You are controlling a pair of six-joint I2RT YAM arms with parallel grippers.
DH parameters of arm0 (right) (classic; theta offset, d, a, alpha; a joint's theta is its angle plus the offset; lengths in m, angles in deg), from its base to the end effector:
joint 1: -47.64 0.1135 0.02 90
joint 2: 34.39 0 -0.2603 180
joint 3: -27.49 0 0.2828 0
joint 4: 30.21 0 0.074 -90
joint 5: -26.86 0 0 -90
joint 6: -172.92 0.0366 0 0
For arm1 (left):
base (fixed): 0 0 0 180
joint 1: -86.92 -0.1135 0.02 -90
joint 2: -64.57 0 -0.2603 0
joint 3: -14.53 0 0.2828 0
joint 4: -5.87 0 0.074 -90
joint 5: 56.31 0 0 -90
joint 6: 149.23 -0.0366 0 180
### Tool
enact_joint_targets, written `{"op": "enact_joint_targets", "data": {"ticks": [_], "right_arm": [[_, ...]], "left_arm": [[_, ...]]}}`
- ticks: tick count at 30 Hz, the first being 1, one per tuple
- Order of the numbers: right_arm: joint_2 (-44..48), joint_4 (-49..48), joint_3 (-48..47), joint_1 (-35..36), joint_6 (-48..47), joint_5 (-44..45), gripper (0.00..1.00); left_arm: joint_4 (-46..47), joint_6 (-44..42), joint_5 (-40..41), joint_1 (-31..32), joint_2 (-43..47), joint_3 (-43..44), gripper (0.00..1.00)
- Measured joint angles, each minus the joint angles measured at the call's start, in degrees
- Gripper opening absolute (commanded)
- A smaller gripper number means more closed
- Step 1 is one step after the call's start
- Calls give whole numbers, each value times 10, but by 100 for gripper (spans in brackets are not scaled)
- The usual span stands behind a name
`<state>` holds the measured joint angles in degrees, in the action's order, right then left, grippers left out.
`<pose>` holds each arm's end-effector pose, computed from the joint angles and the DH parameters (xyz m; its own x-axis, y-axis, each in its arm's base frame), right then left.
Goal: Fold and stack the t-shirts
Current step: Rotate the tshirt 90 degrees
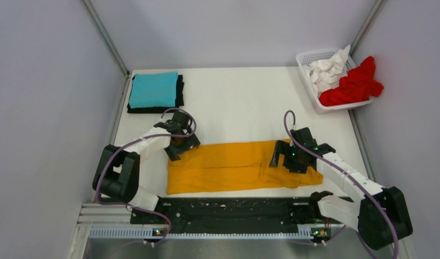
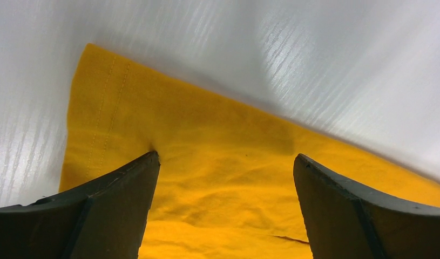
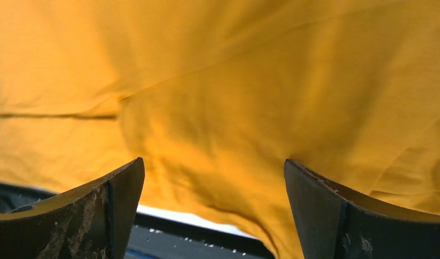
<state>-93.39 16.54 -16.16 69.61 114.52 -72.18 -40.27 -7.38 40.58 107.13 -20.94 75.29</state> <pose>0.1928 0.0840 0.1644 -0.9274 0.1839 -0.3258 0.0567 0.9299 0.3635 0.2761 -0.0970 0.1503 -0.7885 -0.5417 -0.2914 -0.5082 0.8406 -0.1874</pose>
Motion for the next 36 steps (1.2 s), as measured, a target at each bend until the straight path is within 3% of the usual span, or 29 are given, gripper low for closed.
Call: {"op": "enact_joint_targets", "data": {"ticks": [7,14,23,29,36], "right_arm": [[-68,-37,1,-27,35,37,99],[-208,-104,-94,-78,33,32,99],[-427,-173,-309,-90,-8,36,98],[-569,-184,-490,-91,-24,-10,97],[-720,-150,-716,-86,-28,-80,97]], "left_arm": [[17,21,-2,0,7,-18,99],[8,53,0,17,19,-23,99],[9,101,-15,88,17,-24,99],[23,146,-14,157,9,-23,99],[31,188,-25,257,-68,50,99]]}}
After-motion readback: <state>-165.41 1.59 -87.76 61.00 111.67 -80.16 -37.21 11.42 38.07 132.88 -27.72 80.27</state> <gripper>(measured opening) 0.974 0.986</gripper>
